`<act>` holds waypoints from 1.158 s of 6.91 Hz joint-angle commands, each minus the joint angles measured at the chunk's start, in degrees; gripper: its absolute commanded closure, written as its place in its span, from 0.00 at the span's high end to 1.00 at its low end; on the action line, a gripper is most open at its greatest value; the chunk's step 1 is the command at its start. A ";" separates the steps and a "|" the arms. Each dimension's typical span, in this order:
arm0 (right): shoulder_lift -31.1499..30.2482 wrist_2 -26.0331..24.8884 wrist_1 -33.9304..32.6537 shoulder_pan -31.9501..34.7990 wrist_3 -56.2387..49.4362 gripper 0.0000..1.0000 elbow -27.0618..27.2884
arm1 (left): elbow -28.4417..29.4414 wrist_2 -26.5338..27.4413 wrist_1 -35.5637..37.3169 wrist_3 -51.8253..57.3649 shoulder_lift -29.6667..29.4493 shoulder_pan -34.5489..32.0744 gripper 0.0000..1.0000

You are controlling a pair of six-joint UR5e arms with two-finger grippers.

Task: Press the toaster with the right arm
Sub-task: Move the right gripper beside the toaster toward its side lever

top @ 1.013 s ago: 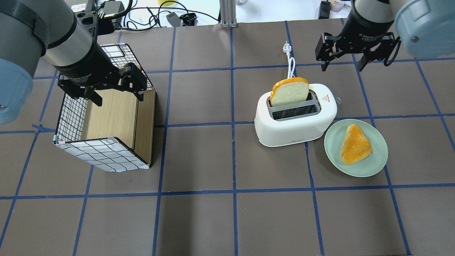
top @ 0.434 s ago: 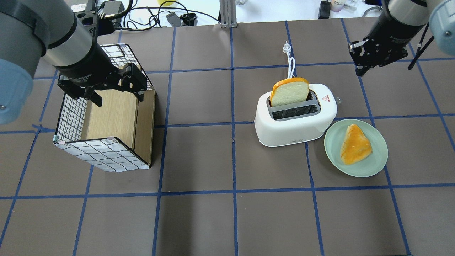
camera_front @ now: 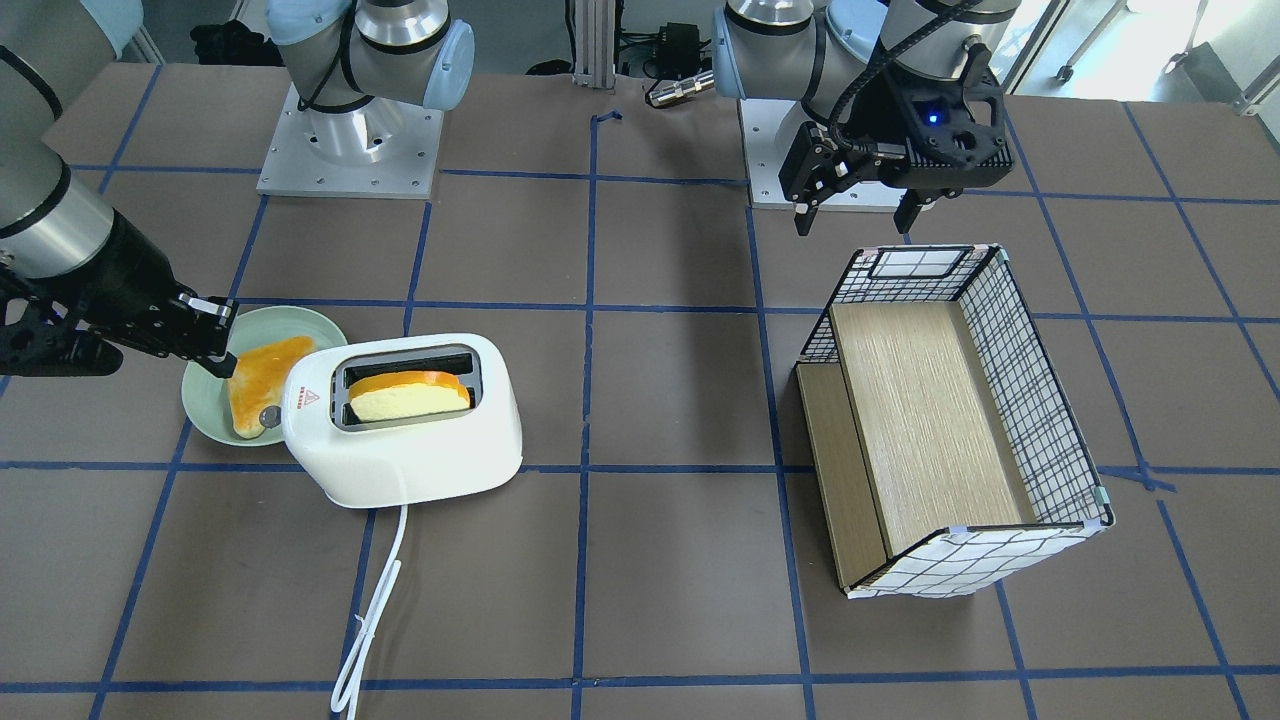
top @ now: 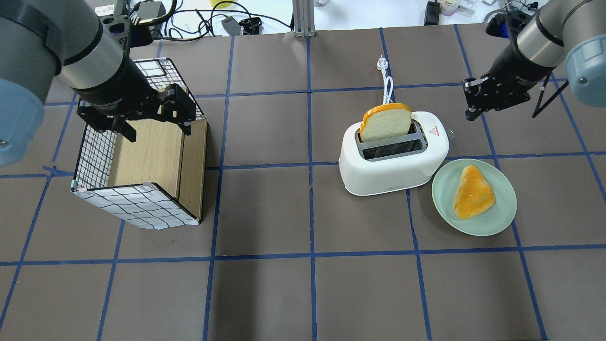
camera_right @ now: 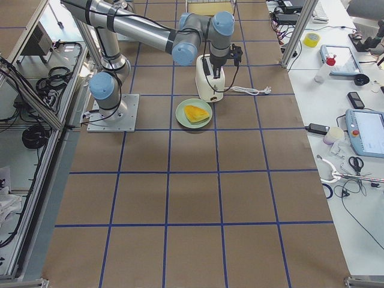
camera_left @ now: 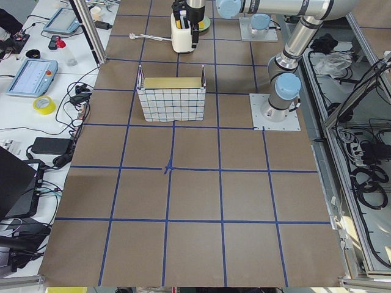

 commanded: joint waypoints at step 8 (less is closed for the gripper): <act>4.07 8.31 -10.14 -2.90 -4.59 0.00 8.43 | -0.03 0.06 0.00 0.00 0.00 0.00 1.00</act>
